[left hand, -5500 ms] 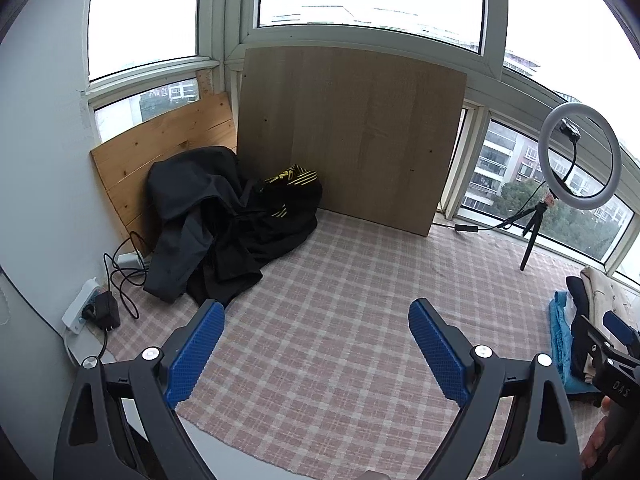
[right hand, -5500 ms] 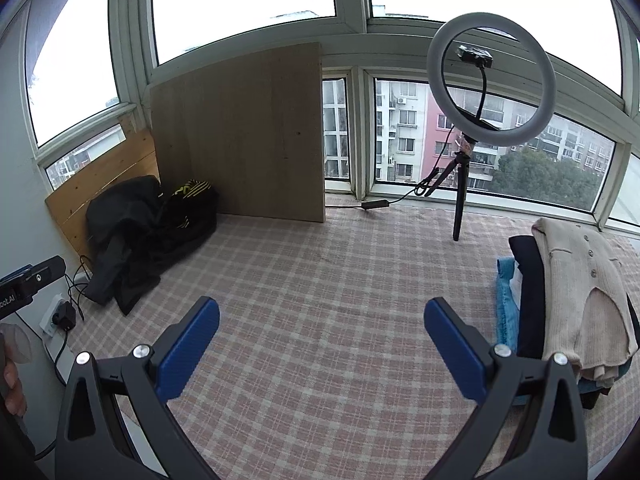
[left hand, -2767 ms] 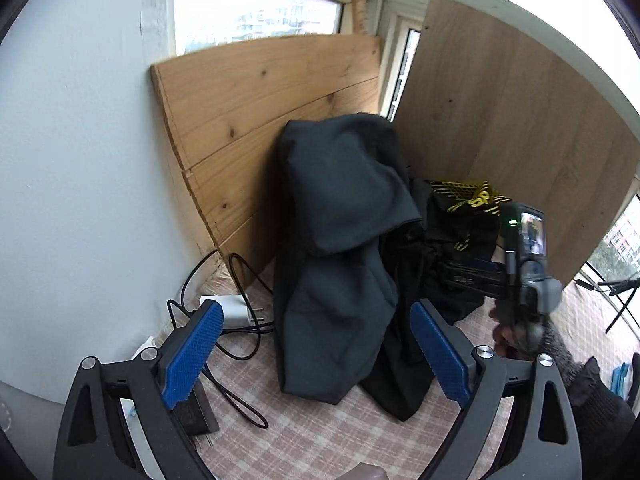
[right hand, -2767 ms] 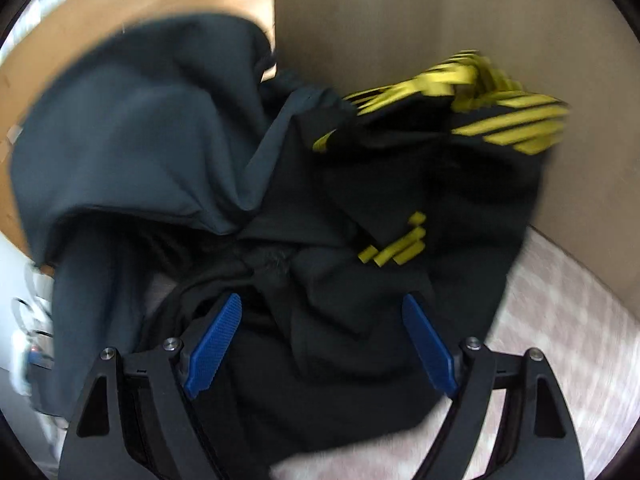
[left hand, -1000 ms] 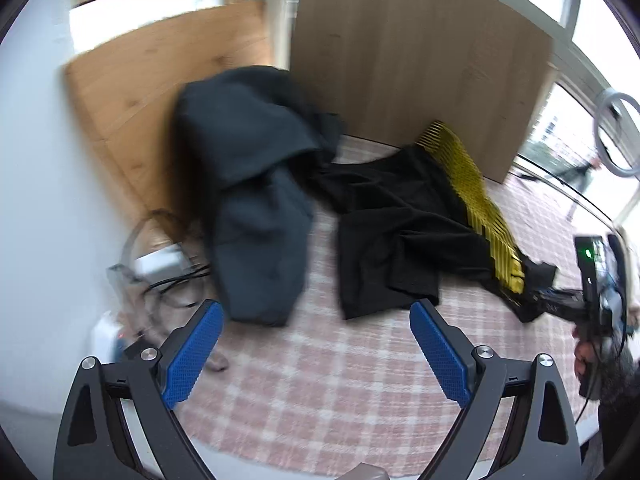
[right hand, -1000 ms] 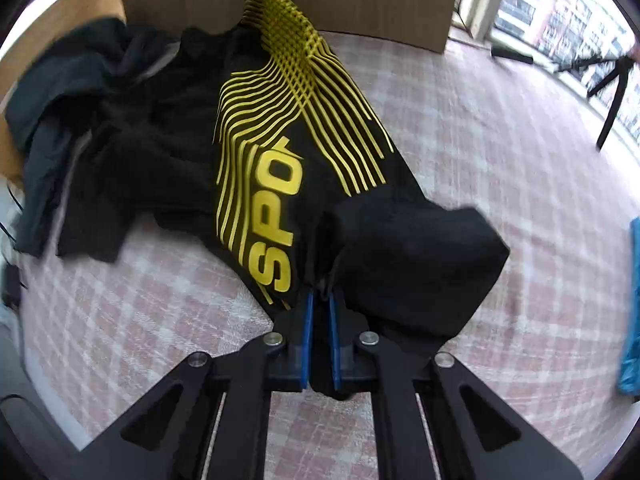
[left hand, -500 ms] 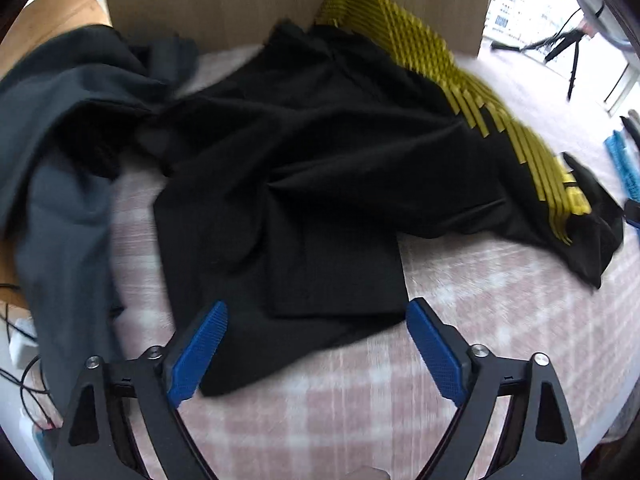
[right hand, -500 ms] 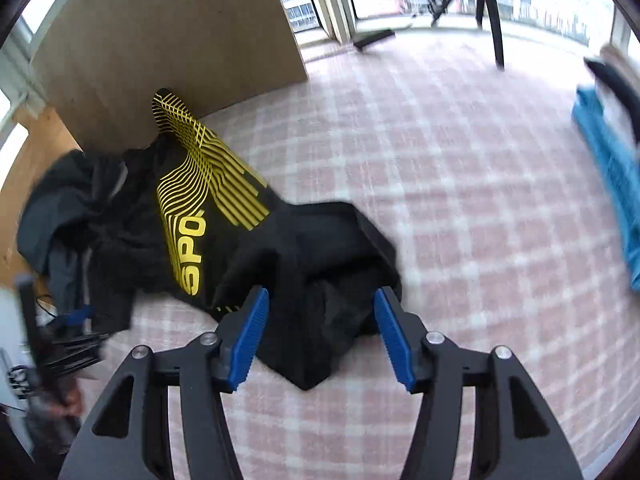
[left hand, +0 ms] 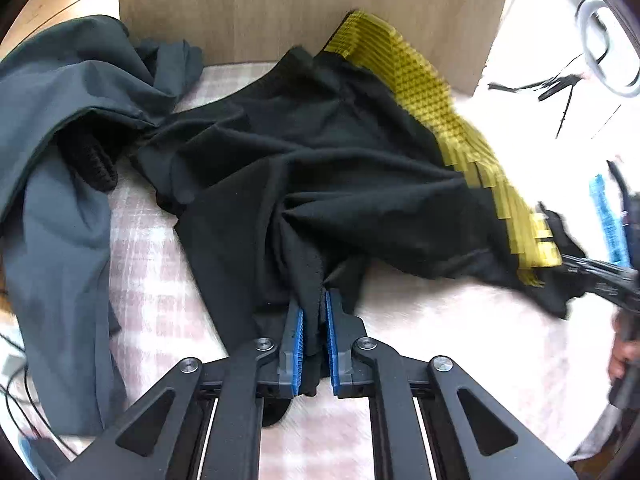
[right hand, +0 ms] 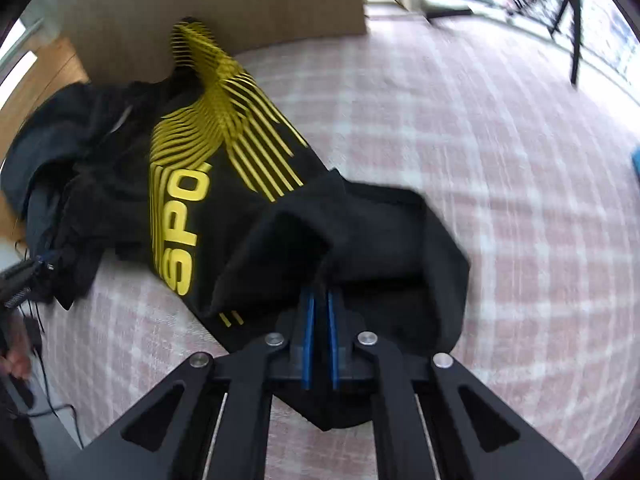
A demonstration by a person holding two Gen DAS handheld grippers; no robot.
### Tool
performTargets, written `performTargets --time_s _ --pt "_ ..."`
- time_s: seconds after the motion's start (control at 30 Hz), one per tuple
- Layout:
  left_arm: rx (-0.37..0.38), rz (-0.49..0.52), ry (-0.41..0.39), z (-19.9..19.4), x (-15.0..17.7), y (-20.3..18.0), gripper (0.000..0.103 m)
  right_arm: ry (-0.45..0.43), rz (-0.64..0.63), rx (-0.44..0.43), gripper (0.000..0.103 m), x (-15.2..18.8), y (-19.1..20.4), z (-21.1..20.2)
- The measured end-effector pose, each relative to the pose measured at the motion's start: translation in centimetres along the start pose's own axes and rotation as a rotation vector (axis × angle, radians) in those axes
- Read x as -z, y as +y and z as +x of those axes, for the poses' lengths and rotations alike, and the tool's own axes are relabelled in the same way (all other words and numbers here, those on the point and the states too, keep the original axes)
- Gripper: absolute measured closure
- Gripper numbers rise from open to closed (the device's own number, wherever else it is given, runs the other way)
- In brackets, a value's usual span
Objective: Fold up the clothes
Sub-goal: 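Pull the shorts out with the right gripper while the left gripper grasps the waistband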
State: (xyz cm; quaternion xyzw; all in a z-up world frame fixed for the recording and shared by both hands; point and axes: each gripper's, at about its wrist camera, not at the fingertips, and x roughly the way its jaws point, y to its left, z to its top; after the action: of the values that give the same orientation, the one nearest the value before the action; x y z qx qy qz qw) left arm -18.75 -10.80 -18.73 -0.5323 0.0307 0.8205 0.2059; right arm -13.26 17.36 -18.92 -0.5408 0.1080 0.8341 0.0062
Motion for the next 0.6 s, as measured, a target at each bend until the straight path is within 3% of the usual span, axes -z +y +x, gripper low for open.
performTargets --time_s 0.17,0.33,0.53,0.6 --pt "0.075 0.044 -0.074 -7.3 3.1 -5.1 0.094 -0.101 -0.082 -0.069 0.097 -1.4 -1.2 -4.7" --pt "0.162 0.157 -0.086 -11.1 5.2 -15.7 0.094 -0.211 -0.159 -0.091 0.099 -4.0 -5.4 -10.8" --pt "0.320 0.275 -0.046 -11.2 7.8 -29.8 0.094 -0.290 -0.227 0.007 0.100 -5.0 -11.8 -15.2" --pt "0.356 0.322 -0.022 -10.0 8.2 -35.3 0.094 -0.268 -0.232 0.069 0.100 -4.5 -14.4 -15.6"
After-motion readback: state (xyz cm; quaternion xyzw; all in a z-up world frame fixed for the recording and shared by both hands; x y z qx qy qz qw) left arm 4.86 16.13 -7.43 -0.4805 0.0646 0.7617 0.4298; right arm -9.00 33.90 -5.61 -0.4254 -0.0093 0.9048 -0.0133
